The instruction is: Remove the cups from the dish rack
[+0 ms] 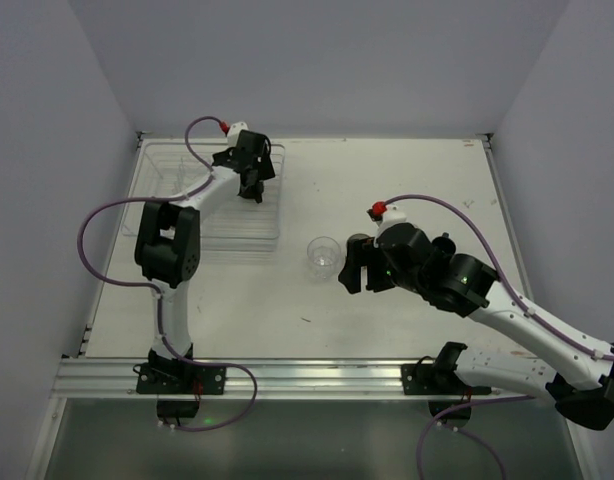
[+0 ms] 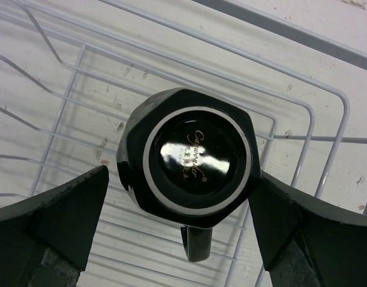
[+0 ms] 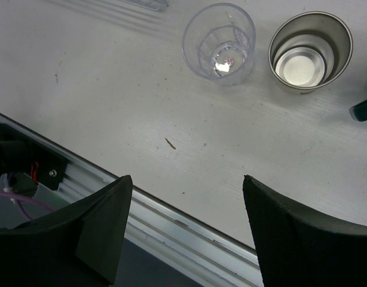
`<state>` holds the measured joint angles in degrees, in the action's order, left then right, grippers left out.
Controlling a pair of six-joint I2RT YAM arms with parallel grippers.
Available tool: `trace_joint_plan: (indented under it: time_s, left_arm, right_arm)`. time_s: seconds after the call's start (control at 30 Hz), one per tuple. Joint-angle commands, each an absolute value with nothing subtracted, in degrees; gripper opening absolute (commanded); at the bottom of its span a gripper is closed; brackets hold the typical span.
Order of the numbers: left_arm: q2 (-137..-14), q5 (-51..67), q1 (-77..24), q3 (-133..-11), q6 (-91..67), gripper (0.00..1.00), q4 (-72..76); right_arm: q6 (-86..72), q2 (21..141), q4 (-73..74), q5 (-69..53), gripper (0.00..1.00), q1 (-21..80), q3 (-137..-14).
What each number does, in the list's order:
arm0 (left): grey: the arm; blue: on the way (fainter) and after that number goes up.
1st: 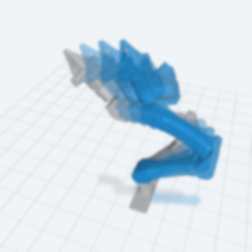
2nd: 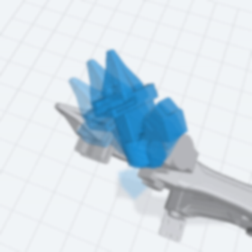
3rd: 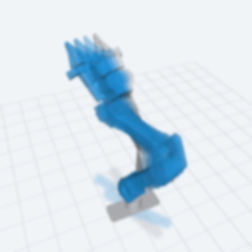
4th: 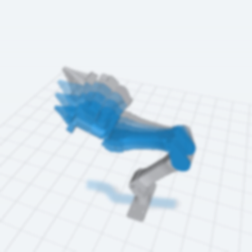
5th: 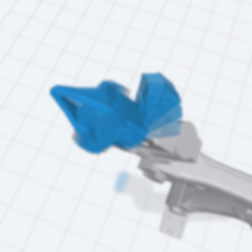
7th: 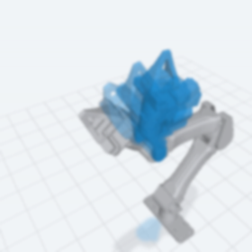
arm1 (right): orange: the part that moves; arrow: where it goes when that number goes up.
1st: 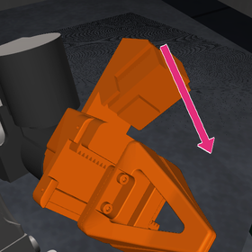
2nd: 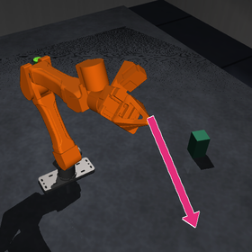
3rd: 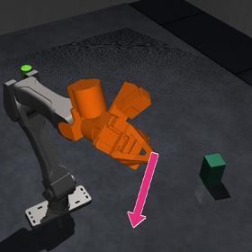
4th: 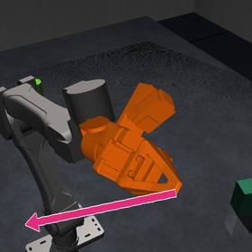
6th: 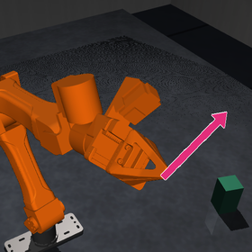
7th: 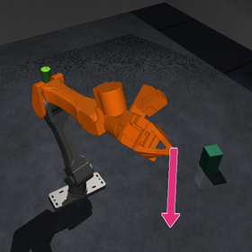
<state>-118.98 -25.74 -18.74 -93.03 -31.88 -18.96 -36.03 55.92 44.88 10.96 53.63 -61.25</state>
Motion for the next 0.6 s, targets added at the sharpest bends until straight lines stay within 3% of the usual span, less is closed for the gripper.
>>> trace_joint_plan:
  time_s: [0.0,0.57]
  left_arm:
    - [-120.49,-25.14,-17.75,-96.06,-31.29,1.00,-17.23]
    - [-121.29,-25.40,-17.49,-98.88,-30.85,0.99,-16.79]
  right_arm:
    - [-36.04,56.25,43.06,11.25,0.77,53.96,-61.08]
    - [-35.33,57.48,43.50,10.81,0.77,53.96,-61.79]
